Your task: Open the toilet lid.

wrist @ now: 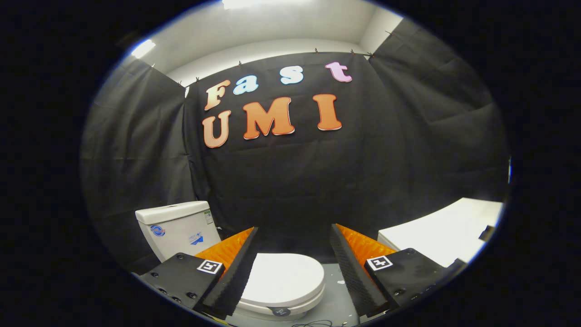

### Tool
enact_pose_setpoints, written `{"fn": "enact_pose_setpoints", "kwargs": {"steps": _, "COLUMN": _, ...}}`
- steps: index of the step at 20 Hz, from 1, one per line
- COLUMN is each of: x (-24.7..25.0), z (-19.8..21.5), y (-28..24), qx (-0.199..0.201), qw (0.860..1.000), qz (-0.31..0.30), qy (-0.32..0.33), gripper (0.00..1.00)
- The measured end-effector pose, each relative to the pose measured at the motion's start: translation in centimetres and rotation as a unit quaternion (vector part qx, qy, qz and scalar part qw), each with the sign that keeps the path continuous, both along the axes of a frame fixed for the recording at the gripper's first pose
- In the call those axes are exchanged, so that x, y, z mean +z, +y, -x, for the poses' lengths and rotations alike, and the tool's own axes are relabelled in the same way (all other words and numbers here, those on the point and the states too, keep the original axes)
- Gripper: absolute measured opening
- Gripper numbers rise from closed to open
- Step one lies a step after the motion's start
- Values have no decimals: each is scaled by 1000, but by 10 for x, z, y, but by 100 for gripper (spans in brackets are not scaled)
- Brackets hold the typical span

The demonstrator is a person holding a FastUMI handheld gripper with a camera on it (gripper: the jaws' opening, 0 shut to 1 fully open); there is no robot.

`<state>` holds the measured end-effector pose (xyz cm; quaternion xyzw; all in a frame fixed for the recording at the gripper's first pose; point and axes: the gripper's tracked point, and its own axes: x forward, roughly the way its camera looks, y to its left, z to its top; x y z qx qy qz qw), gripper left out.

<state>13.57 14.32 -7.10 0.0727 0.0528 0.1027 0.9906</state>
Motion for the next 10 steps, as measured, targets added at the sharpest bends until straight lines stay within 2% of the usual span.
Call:
{"fn": "enact_pose_setpoints", "kwargs": {"steps": 3, "x": -52, "z": -8, "y": 12, "qx": -5, "qw": 999, "qz": -34, "qy": 42, "gripper": 99}}
{"fn": "enact_pose_setpoints", "kwargs": {"steps": 5, "x": -98, "z": -9, "y": 20, "qx": 0, "qw": 990, "qz": -102, "qy": 95, "gripper": 98}}
{"fn": "enact_pose_setpoints", "kwargs": {"steps": 8, "x": -181, "z": -9, "y": 27, "qx": -9, "qw": 955, "qz": -205, "qy": 215, "gripper": 99}}
{"fn": "enact_pose_setpoints", "kwargs": {"steps": 10, "x": -238, "z": 2, "y": 37, "qx": -21, "qw": 918, "qz": -253, "qy": 304, "gripper": 98}}
